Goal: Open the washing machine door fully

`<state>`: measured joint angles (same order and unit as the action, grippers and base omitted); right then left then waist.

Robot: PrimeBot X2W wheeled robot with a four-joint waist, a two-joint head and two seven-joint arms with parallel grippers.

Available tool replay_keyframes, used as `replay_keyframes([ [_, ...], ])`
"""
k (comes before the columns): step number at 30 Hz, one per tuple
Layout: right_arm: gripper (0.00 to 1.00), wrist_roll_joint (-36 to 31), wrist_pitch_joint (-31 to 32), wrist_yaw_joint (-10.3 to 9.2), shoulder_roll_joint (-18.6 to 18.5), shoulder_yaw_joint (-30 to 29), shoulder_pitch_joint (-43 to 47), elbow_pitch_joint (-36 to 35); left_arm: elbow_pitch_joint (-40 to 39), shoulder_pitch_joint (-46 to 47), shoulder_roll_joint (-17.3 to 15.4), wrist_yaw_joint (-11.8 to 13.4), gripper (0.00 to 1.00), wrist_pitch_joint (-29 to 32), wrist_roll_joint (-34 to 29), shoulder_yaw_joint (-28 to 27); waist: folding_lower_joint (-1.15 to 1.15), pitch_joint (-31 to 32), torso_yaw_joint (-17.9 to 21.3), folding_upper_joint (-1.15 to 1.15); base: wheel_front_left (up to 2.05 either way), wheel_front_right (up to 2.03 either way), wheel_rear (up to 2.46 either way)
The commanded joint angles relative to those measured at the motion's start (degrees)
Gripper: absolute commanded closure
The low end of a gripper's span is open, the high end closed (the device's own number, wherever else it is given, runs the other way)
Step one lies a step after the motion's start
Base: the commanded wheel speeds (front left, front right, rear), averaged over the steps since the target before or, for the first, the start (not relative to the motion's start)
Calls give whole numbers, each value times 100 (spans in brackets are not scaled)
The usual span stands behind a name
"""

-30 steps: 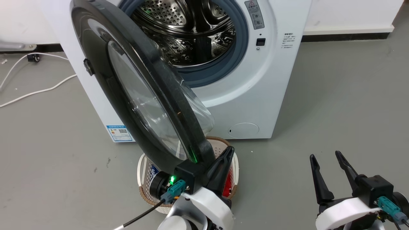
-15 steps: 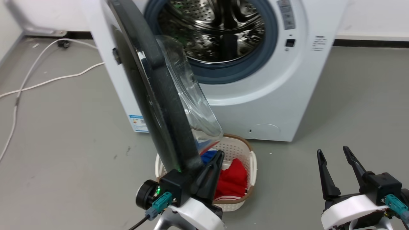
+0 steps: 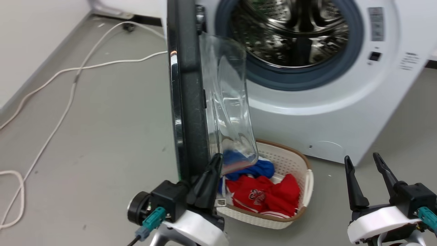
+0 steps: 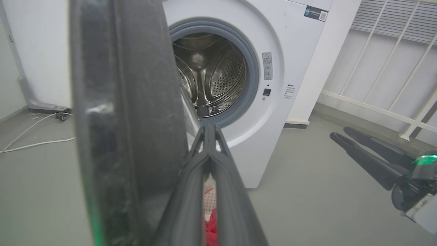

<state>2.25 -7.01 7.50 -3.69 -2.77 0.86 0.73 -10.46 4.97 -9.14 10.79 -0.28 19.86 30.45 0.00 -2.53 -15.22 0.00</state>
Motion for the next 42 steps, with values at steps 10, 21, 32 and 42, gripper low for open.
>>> replay_keyframes([
  [10, 0, -19, 42, -1, 25, -27, -78, -68, 15, -301, -296, 330, 100, -101, 151, -561, 0, -64, -534, 0, 0, 0, 0],
  [21, 0, 7, 139, -1, -101, 31, -236, -280, 246, -160, -734, 645, 100, -519, 601, -1901, 0, -412, -361, 0, 0, 0, 0],
  [32, 0, 92, 253, -1, -322, -33, -430, -530, 1130, 133, -1157, 501, 100, -804, 1391, -3150, 0, -891, -82, 0, 0, 0, 0],
  [42, 0, 170, 208, -1, -369, -66, -511, -460, 2381, 644, -1525, 41, 100, -1048, 1811, -3616, 0, -1042, -65, 0, 0, 0, 0],
])
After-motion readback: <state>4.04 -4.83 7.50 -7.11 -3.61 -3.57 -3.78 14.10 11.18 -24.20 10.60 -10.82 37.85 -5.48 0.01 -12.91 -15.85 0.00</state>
